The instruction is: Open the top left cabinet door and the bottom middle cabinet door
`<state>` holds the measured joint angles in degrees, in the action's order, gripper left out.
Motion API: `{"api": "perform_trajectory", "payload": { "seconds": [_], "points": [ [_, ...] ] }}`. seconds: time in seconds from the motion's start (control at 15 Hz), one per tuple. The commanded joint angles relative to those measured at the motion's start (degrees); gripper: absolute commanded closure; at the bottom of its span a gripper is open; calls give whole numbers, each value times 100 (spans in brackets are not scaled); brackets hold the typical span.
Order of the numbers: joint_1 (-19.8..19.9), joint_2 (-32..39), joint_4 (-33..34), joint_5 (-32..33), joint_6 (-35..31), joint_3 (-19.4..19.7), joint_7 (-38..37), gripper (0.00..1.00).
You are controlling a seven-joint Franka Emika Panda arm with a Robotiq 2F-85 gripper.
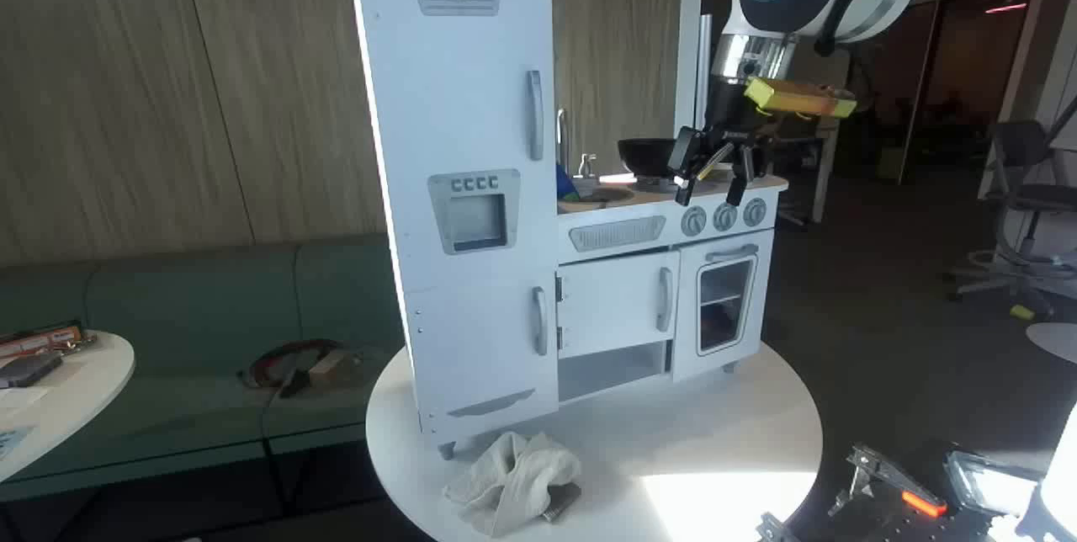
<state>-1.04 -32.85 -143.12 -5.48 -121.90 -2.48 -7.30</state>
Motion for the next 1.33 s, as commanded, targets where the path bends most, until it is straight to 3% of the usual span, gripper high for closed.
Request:
{"api": "perform_trajectory", "payload": {
  "seconds": [0.0, 0.87, 1.0, 1.27],
  "points": [
    [7, 1, 38, -1, 17, -4, 3, 0],
    [7, -35, 98, -2, 7, -4, 4, 0],
    [-141, 256, 317, -114, 36, 113, 374, 0],
    [-468, 478, 609, 16, -7, -96, 1014, 0]
  ]
}}
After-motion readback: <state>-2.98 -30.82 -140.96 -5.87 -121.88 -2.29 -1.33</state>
